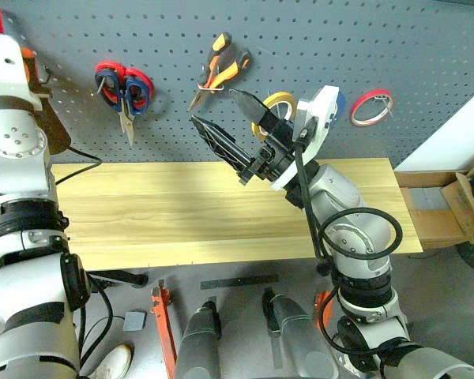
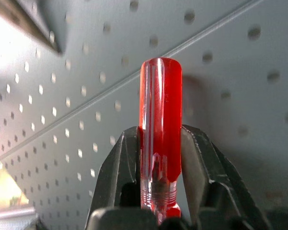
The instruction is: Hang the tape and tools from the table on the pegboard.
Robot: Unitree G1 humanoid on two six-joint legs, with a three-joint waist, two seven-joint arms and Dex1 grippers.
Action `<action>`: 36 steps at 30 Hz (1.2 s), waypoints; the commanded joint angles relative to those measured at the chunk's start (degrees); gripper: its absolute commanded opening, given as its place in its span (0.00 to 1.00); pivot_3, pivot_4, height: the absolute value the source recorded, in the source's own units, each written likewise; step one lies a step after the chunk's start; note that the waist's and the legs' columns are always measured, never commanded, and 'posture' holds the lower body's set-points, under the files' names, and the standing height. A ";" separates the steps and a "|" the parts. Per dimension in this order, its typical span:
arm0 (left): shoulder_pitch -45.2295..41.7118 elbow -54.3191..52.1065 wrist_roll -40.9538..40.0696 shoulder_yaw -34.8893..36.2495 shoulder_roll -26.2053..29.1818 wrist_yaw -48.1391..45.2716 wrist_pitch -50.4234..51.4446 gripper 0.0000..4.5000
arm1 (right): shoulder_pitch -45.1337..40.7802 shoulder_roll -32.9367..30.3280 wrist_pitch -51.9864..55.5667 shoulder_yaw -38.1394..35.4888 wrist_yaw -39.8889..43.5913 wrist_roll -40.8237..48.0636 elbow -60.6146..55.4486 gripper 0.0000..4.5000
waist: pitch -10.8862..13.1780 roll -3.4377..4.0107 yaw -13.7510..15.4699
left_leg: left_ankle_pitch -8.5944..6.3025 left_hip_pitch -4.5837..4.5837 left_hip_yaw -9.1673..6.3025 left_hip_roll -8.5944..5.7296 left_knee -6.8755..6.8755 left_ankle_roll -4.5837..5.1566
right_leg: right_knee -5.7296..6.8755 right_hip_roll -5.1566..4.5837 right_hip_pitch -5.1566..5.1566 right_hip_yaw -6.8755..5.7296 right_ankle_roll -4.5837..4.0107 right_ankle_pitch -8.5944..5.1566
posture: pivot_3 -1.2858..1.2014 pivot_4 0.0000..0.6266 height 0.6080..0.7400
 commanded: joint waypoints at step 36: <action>15.06 -57.08 -11.57 -3.19 -23.49 -3.02 43.19 0.99 | 7.56 -11.10 0.78 1.11 -2.16 -11.80 -2.80 1.00 | -1.37 -0.50 1.05 | 0.02 0.04 -0.09 -0.12 0.79 -0.02 | 0.55 0.11 0.15 0.09 0.26 -0.09 | 0.47 0.38 1.00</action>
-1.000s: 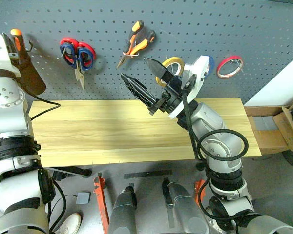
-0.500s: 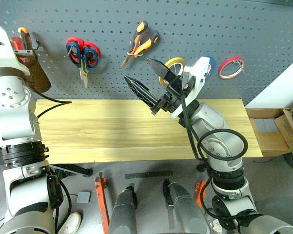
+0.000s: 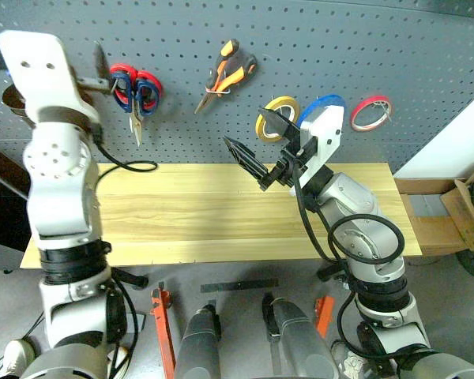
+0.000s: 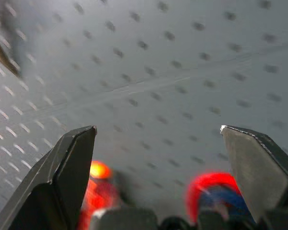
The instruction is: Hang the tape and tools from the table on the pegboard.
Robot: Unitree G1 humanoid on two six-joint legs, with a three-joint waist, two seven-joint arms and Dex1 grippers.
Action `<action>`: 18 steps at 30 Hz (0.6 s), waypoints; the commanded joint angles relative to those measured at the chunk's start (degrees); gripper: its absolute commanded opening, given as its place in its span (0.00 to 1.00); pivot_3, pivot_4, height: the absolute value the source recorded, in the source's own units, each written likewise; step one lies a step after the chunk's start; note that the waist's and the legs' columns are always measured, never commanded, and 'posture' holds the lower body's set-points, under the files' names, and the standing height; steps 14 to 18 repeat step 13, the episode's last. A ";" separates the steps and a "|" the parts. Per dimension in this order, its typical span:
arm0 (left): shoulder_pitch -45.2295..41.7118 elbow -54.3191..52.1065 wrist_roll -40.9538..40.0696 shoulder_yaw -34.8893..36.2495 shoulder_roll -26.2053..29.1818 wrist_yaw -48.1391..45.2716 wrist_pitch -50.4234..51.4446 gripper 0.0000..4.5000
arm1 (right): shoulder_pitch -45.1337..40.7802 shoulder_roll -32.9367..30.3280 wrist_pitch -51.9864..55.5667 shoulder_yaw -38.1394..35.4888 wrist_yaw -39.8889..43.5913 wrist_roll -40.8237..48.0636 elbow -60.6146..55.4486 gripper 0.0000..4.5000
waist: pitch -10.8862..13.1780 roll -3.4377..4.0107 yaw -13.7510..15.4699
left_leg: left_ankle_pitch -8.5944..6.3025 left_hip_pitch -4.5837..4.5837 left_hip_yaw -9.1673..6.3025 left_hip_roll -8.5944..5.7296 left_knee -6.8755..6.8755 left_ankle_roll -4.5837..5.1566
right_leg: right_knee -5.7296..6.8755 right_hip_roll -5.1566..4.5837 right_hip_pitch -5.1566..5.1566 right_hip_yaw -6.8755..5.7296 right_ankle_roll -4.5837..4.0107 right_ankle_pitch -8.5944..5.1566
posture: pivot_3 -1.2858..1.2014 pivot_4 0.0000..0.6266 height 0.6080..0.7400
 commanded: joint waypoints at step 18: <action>20.03 -6.62 -3.65 -4.92 -19.65 2.68 13.55 0.99 | 13.26 -3.61 3.08 -3.19 -10.54 -10.16 -0.38 1.00 | -3.13 -0.05 -1.43 | 0.02 0.27 0.05 -0.15 0.05 0.04 | -0.02 0.32 0.19 0.12 -0.01 0.08 | 0.46 0.29 1.00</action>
